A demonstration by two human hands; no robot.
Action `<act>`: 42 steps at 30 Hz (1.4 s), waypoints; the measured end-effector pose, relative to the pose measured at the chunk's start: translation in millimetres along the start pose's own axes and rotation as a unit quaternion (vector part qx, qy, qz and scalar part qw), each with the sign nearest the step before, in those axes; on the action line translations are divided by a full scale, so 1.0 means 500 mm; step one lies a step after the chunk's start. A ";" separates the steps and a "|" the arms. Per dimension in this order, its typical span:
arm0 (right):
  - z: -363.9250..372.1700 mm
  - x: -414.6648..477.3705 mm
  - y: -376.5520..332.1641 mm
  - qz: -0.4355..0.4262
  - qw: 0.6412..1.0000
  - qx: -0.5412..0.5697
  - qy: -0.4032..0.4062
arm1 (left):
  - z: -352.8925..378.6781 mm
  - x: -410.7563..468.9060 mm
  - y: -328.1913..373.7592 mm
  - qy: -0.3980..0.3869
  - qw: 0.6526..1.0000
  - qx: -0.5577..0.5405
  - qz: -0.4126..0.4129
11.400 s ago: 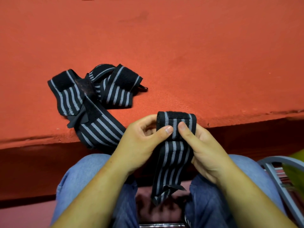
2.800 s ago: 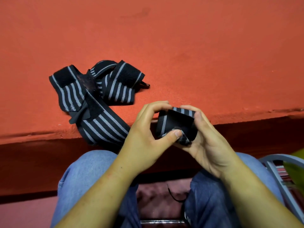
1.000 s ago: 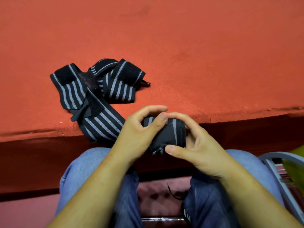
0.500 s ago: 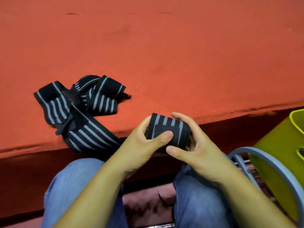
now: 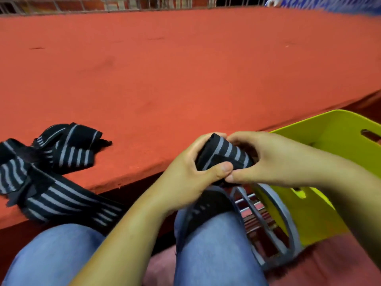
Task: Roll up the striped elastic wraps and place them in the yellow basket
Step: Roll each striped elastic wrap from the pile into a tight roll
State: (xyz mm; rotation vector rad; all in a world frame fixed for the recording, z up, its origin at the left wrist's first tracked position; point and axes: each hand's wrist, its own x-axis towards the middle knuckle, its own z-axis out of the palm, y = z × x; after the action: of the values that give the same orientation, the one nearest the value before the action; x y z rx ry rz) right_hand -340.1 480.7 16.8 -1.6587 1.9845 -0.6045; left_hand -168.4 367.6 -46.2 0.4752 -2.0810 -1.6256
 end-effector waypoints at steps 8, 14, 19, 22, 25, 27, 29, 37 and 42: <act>-0.142 -0.072 0.067 0.041 0.995 -0.051 0.079 | 0.119 0.127 0.076 -0.025 0.999 0.014 0.025; -0.213 -0.121 0.177 0.167 0.980 -0.017 0.109 | 0.226 0.202 0.071 -0.066 0.997 0.025 -0.011; -0.249 -0.162 0.266 0.290 0.955 -0.002 0.068 | 0.258 0.211 0.048 -0.035 0.979 0.194 0.048; -0.248 -0.165 0.309 0.366 0.930 0.029 0.028 | 0.268 0.211 0.037 -0.040 0.973 0.216 0.066; -0.235 -0.148 0.371 0.417 0.907 0.062 -0.013 | 0.272 0.209 0.032 -0.048 0.961 0.257 0.088; -0.221 -0.131 0.410 0.438 0.895 0.071 -0.040 | 0.274 0.209 0.026 -0.053 0.952 0.286 0.100; -0.204 -0.114 0.443 0.459 0.883 0.075 -0.068 | 0.278 0.209 0.018 -0.057 0.941 0.315 0.111; -0.123 -0.067 0.515 0.526 0.833 0.011 -0.170 | 0.289 0.205 0.000 -0.007 0.943 0.301 0.139; -0.109 -0.048 0.525 0.528 0.833 -0.044 -0.162 | 0.291 0.208 -0.006 -0.004 0.942 0.298 0.154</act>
State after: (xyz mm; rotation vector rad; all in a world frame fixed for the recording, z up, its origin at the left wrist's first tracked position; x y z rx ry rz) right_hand -572.7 550.0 -99.0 -0.4238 2.2549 0.1840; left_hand -335.0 430.0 -63.5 0.3042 -2.4895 -0.8070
